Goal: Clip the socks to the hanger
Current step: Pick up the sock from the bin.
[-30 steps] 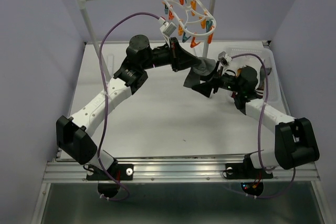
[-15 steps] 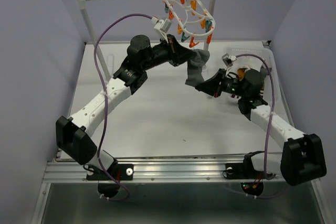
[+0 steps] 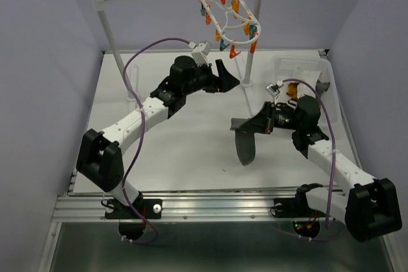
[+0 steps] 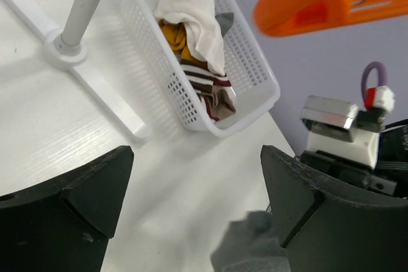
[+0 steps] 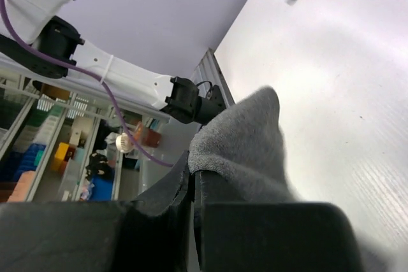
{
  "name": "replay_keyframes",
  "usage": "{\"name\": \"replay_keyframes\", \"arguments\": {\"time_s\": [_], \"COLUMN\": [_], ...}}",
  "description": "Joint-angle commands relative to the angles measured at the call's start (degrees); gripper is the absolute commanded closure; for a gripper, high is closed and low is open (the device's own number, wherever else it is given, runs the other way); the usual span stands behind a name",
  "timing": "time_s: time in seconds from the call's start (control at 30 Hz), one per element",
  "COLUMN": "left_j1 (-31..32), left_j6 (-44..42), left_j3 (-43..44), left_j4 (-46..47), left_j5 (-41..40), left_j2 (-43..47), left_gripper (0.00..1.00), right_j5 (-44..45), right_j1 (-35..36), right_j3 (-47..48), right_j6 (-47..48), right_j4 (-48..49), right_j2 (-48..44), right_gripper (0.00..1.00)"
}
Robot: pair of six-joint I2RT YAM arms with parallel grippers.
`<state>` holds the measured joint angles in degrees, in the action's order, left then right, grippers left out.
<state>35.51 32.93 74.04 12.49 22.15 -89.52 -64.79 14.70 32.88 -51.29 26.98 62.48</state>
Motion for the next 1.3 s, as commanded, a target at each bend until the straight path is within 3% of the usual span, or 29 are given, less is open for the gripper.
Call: {"name": "replay_keyframes", "arguments": {"time_s": [0.0,0.2,0.37,0.53,0.67,0.83,1.03,1.27], "left_j1": [-0.26,-0.26,-0.09,-0.09,-0.09,0.44,0.62,2.98], "left_j6": [0.12,1.09,-5.83,-4.99,-4.8,-17.94,-30.71,-43.2], "left_j3": [-2.75,-15.05,-25.24,-28.34,-27.9,-28.86,-30.98,-22.81], "left_j4": [2.36,8.59,12.46,15.8,20.36,21.17,19.51,8.27], "left_j5": [0.17,0.52,2.45,2.28,9.82,21.16,21.79,15.3], "left_j2": [2.14,10.74,19.62,21.4,18.5,17.97,19.82,15.43], "left_gripper": [0.05,0.02,0.02,0.01,0.06,0.06,0.06,0.05], "right_j5": [0.53,6.77,10.83,11.27,12.32,12.33,10.66,8.72], "right_j1": [0.42,0.42,0.42,0.42,0.42,0.42,0.42,0.42], "right_j3": [0.86,2.88,3.94,5.61,6.05,7.37,8.42,7.46], "right_j6": [-6.01,-9.35,-13.04,-11.56,-12.17,-13.31,-14.02,-15.6], "right_j4": [0.62,0.53,0.53,0.79,0.79,0.88,1.05,1.06], "right_j2": [-1.57,1.32,2.21,2.91,3.96,5.81,5.81,5.9], "right_gripper": [0.99,0.99,0.99,0.99,0.99,0.99,0.99,0.98]}}
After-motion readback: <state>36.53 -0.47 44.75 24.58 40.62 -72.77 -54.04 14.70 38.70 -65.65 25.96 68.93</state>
